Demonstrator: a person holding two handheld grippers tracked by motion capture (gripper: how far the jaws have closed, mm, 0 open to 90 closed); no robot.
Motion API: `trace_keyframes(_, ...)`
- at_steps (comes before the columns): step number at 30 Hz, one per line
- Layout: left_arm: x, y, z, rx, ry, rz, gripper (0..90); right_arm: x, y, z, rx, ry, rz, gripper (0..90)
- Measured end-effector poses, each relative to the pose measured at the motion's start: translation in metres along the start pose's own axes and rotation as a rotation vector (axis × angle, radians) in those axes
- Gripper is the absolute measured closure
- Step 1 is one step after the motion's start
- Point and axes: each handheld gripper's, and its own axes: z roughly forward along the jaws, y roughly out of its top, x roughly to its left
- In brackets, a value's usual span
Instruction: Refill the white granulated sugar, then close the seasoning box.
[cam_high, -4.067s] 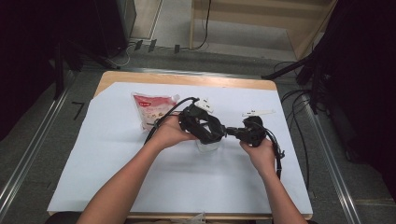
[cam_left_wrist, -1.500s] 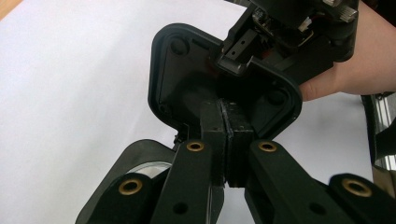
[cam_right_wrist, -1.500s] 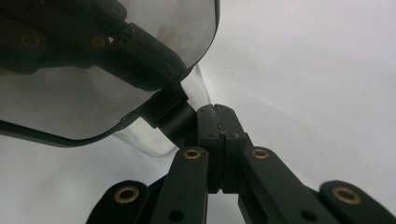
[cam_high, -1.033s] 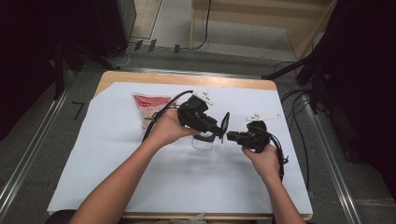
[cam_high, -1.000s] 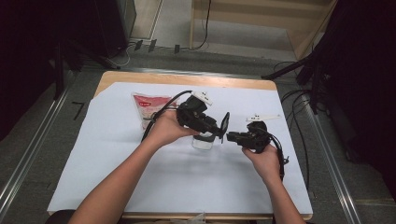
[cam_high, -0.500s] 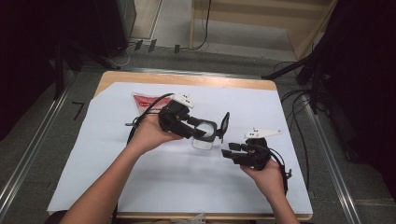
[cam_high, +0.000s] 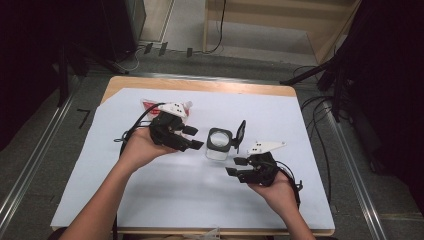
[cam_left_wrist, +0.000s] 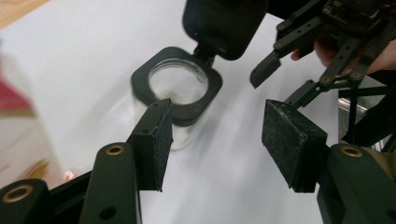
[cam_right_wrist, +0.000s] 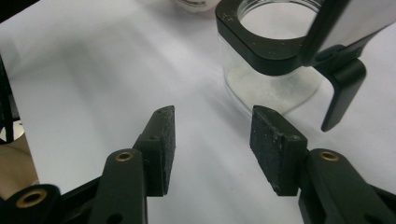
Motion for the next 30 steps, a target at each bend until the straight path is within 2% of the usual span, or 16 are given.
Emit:
trace_keyframes(2,0.002,-0.003,-0.005,-0.008,0.0,-0.022,44.1,0.002,0.002,0.0,0.004,0.004,-0.003,52.1)
trace_keyframes(10,0.01,-0.015,-0.02,0.014,0.019,-0.042,43.3,0.012,0.011,-0.001,-0.016,0.011,-0.035,54.3)
trace_keyframes(14,0.016,-0.02,-0.031,-0.002,0.035,-0.059,43.3,0.015,0.012,0.0,-0.02,0.02,-0.044,54.3)
trace_keyframes(22,0.025,-0.03,-0.053,-0.015,0.1,-0.088,43.3,0.021,0.014,0.0,-0.026,0.039,-0.056,54.4)
trace_keyframes(26,0.032,-0.036,-0.062,-0.019,0.117,-0.108,43.3,0.025,0.016,0.002,-0.025,0.045,-0.065,54.4)
trace_keyframes(30,0.038,-0.043,-0.071,-0.006,0.145,-0.131,43.3,0.028,0.017,0.004,-0.02,0.049,-0.078,54.5)
